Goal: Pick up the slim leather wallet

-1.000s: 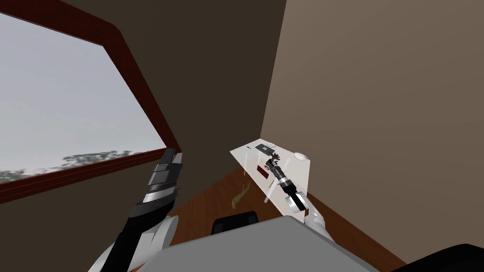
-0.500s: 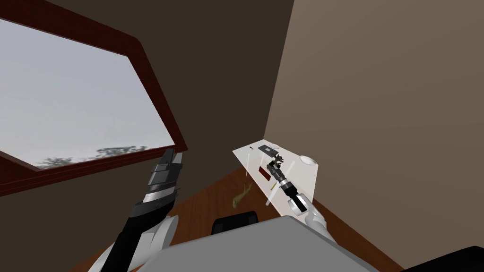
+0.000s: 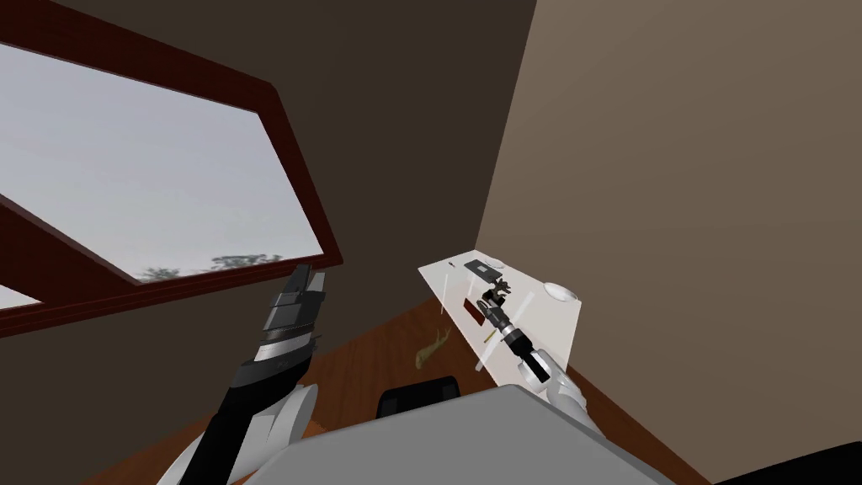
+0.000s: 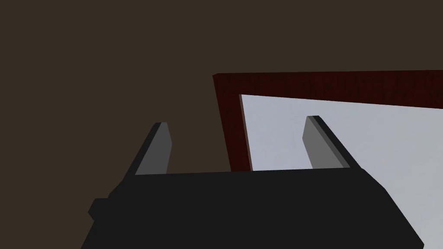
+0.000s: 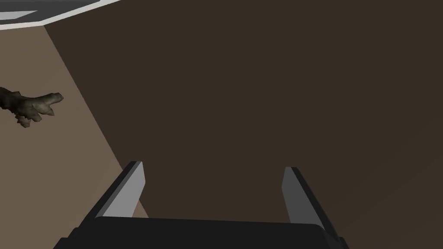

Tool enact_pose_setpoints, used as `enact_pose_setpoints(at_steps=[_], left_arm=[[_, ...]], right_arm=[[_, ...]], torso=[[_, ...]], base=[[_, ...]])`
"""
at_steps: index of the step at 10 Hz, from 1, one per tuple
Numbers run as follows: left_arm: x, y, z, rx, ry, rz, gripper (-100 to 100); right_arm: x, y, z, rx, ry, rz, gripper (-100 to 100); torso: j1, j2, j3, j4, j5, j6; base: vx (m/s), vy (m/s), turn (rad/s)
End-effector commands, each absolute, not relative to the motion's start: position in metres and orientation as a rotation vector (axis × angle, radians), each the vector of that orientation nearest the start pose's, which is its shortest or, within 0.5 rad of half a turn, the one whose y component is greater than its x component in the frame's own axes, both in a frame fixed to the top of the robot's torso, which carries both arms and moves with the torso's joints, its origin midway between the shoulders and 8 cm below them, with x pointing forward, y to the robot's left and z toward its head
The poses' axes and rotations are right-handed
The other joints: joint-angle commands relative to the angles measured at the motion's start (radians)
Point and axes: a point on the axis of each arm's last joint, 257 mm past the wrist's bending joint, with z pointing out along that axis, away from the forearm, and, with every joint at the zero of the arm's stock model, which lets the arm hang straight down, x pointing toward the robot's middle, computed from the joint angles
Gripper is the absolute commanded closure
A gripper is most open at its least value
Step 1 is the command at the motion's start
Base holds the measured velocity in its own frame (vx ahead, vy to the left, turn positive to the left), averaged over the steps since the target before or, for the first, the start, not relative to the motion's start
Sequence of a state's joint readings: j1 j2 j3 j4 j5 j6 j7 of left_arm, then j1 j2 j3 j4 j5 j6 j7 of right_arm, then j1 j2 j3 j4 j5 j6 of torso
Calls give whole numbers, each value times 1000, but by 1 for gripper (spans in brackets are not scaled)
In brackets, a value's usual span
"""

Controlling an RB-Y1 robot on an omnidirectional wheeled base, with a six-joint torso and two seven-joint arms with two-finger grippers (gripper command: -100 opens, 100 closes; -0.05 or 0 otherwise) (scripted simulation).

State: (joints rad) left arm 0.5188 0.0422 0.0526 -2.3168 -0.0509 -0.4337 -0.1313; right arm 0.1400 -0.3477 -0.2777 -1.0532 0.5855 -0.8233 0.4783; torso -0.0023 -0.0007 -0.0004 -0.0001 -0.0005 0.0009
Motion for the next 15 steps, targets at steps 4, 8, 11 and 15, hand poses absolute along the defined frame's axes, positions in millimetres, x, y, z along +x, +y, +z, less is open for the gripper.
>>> enact_pose_setpoints(at_steps=[4, 8, 11, 15], left_arm=[[345, 290, 23, -571, 733, -1078, 0], [345, 290, 23, -571, 733, -1078, 0], [345, 290, 23, -571, 733, -1078, 0], [345, 290, 23, -571, 733, -1078, 0]], right_arm=[[408, -413, -365, 21, 1675, 253, -100], [398, -422, -389, -27, 1740, 210, -100], [380, -432, -420, -86, 1827, 166, -100], [361, -439, -447, -142, 1906, 136, -100]], torso=[[0, 0, 0, 0, 0, 0], [1, -1, 0, 0, 0, 1], [-1, 1, 0, 0, 0, 0], [0, 1, 0, 0, 0, 1]], base=[[-25, -45, 138], [-15, -25, 88], [-35, -53, 180], [-33, -44, 125]])
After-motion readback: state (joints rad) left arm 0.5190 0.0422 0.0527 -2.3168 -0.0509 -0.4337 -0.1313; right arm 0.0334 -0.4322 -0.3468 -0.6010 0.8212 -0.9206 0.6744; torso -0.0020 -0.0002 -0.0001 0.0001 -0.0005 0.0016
